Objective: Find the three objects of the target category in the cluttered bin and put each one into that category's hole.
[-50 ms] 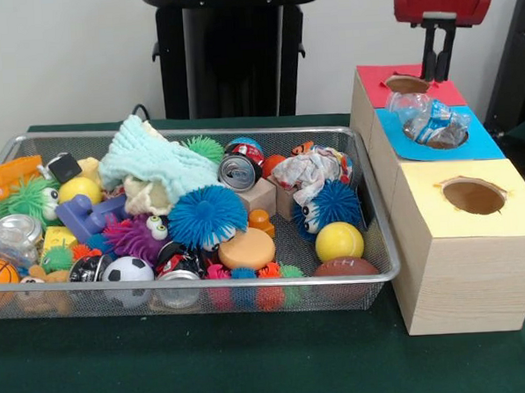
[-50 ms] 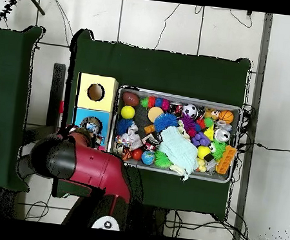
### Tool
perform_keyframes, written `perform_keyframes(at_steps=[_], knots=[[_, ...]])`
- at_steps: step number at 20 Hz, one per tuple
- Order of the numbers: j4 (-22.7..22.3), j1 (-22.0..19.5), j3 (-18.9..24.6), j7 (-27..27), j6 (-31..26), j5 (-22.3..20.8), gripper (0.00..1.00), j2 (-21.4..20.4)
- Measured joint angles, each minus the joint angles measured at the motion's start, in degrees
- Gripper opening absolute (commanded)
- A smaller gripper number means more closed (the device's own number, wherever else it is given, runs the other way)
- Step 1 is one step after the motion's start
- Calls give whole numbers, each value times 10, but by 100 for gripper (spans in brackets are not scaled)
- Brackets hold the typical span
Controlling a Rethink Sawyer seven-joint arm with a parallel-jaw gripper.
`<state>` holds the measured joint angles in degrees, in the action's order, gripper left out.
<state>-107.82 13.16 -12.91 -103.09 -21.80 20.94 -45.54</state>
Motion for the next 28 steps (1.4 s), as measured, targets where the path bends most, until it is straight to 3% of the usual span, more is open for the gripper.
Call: perform_keyframes(at_steps=[15, 28], knots=[[22, -21, 0, 0, 0, 0, 0, 30], [38, 5, 0, 0, 0, 9, 0, 41]])
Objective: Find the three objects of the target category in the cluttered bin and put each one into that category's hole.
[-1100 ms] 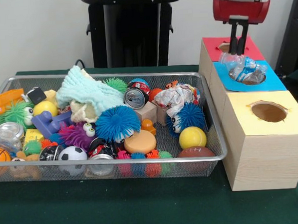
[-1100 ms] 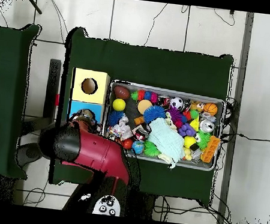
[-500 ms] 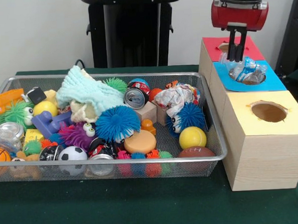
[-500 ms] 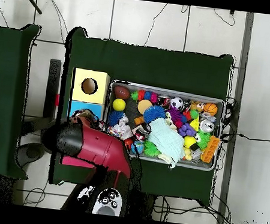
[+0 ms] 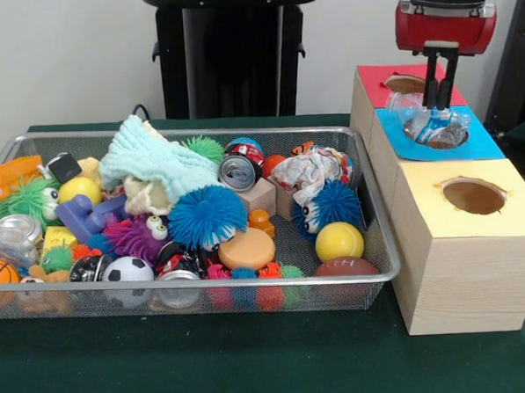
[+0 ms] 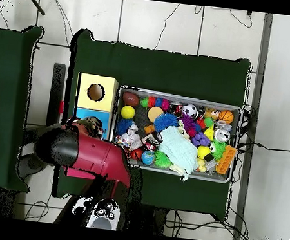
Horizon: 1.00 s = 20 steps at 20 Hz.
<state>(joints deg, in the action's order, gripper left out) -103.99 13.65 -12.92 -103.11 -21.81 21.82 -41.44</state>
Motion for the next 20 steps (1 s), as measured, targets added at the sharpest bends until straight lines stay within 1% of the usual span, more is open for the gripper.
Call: perform_keyframes(at_steps=[11, 20], knots=[[0, 2, 0, 0, 0, 1, 0, 0], [-3, -17, 0, 0, 0, 1, 0, -1]])
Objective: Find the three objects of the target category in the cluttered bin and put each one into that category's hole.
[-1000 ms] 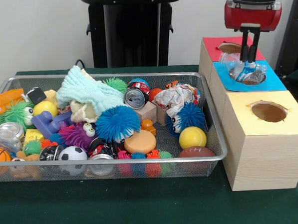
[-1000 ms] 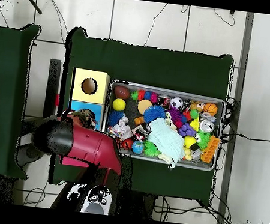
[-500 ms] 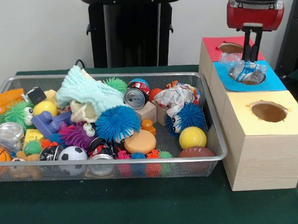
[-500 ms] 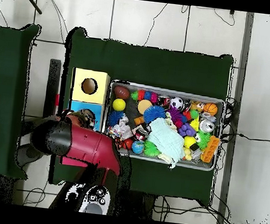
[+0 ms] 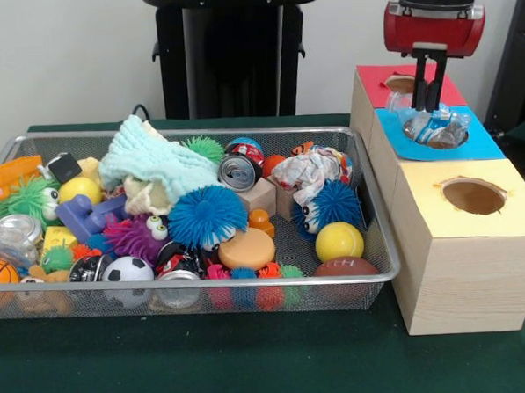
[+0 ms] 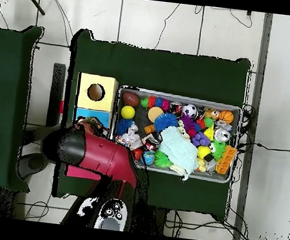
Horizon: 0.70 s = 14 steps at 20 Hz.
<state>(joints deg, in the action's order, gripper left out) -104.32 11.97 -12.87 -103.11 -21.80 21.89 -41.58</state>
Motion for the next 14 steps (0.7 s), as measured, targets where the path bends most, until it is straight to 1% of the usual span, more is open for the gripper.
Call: perform_keyframes(at_steps=[14], knots=[[-12, 16, 0, 0, 0, 0, 0, -32]])
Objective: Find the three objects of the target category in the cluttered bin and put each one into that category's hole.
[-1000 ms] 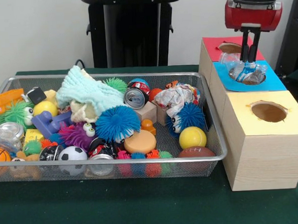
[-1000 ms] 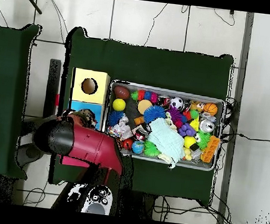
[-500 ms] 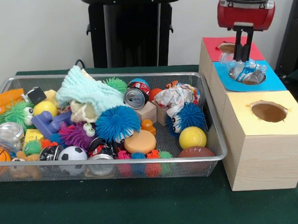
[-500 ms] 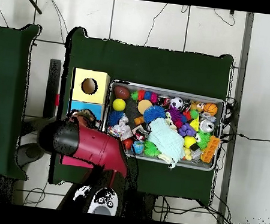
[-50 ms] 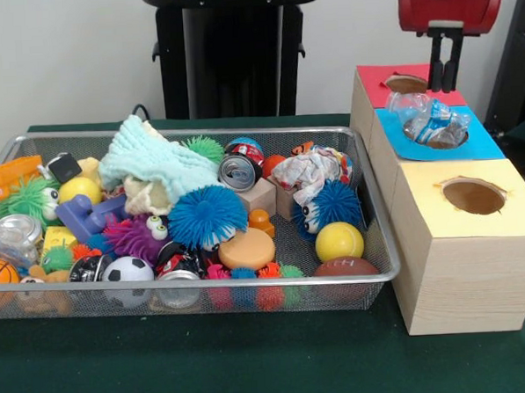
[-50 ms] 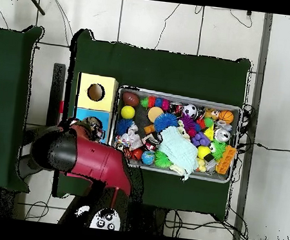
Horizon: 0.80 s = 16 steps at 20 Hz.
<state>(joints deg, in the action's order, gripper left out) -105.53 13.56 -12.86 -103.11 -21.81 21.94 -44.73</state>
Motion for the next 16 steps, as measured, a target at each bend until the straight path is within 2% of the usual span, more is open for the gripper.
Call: perform_keyframes(at_steps=[10, 16], knots=[[-6, -14, 16, 0, 6, 5, 0, -6], [-19, -25, 30, 0, 28, 5, 0, -4]])
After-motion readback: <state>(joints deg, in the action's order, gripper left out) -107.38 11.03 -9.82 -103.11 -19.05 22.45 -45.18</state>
